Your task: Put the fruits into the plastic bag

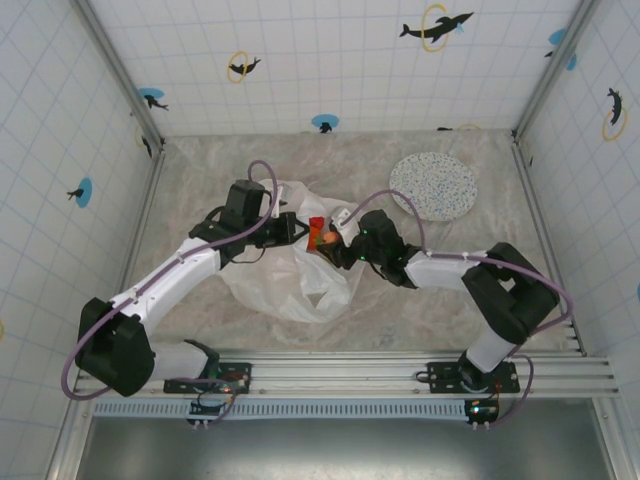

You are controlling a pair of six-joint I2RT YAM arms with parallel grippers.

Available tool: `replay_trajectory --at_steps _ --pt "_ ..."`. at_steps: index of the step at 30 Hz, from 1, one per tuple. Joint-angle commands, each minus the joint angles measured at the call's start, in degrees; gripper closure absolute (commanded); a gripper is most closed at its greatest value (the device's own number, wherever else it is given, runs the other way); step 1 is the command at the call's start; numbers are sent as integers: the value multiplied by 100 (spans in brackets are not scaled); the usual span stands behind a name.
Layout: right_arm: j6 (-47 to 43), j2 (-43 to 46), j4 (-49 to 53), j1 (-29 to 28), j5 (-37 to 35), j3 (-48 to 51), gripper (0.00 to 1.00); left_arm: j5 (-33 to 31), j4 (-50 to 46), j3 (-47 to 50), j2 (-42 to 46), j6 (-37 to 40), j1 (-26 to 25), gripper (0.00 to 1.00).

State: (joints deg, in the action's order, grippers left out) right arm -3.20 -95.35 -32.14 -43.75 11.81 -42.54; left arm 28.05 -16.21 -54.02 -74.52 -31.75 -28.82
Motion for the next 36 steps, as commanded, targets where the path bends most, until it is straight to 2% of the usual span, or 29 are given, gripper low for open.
replay_trajectory --at_steps 1,8,14,20,25,31,36 --pt "262 -346 -1150 -88 -367 -220 55 93 -31 -144 97 78 34 100" --pt "781 -1137 -2281 -349 -924 -457 53 47 21 -148 104 85 34 100" --pt "884 -1272 -2326 -386 -1172 -412 40 -71 -1 -144 164 103 34 100" --pt "721 -1046 -1727 -338 -1037 -410 26 -142 -32 -144 175 170 34 100" --pt "694 -851 -1251 -255 -860 -449 19 -160 -31 -144 180 191 34 100" --pt "807 -507 -829 -113 -576 -409 17 -199 -55 -144 199 204 39 100" --pt "1008 -24 -302 33 108 -298 17 -311 -67 -144 219 202 34 100"
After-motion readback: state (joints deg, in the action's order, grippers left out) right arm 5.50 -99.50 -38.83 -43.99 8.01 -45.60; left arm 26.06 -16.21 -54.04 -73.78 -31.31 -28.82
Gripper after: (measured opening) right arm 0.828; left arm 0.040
